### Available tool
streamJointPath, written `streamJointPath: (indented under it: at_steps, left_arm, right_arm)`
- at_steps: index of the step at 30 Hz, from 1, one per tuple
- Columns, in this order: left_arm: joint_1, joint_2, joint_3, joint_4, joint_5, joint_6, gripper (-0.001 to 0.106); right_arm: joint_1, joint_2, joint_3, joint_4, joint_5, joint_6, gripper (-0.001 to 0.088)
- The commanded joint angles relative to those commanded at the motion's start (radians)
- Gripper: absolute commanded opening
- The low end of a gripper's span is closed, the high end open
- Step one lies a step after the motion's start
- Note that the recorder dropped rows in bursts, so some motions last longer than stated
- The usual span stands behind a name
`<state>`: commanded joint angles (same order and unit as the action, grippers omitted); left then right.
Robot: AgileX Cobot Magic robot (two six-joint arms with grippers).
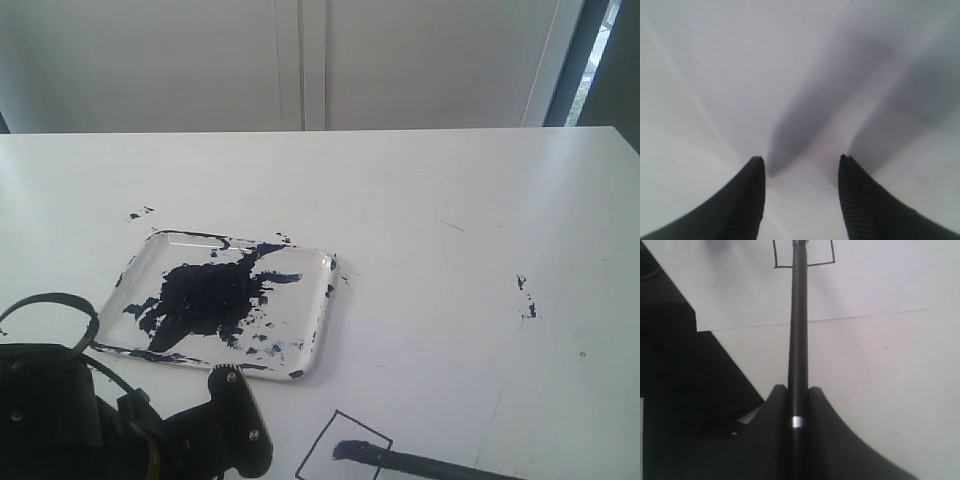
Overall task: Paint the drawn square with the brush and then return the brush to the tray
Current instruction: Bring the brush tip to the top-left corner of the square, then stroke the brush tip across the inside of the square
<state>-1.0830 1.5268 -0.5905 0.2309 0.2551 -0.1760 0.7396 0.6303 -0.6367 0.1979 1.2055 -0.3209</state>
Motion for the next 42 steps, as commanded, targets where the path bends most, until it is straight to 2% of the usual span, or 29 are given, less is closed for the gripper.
streamJointPath:
  at_steps: [11,15,42]
  left_arm:
    - [0.0,0.0,0.0,0.005,0.0,0.0,0.051]
    - [0.0,0.0,0.0,0.009,0.0,0.0,0.051]
    - [0.0,0.0,0.0,0.009,0.0,0.0,0.051]
  right_arm:
    - [0.0,0.008,0.0,-0.005,-0.082,-0.024,0.0]
    - [0.0,0.054,0.0,-0.009,-0.086,-0.024,0.0]
    - [0.0,0.106,0.0,-0.014,-0.092,-0.024,0.0]
